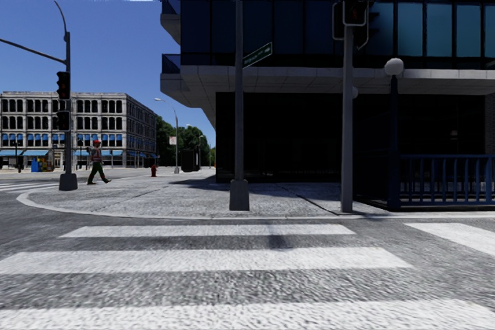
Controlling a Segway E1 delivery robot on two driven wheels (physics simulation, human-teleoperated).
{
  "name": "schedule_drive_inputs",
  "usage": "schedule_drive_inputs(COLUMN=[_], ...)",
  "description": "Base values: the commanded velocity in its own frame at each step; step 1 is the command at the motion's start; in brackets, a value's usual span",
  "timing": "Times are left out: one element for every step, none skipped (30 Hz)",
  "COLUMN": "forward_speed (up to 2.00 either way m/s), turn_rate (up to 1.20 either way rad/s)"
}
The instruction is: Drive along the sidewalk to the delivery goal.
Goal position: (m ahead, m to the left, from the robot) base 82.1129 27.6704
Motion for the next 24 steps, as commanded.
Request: schedule_drive_inputs(forward_speed=[1.93, 1.93, 1.93, 1.93, 1.93, 1.92, 1.92, 1.92, 1.92, 1.91, 1.91, 1.91, 1.91, 1.91, 1.91, 1.91, 1.91, 1.91, 1.91, 1.91, 1.91, 1.91, 1.91, 1.91], turn_rate=[0.57, 0.57, 0.57, 0.57, 0.57, 0.62, 0.65, 0.65, 0.65, 0.65, 0.66, 0.66, 0.59, 0.44, 0.44, 0.32, 0.28, 0.27, 0.27, 0.27, 0.27, 0.27, 0.27, 0.27])
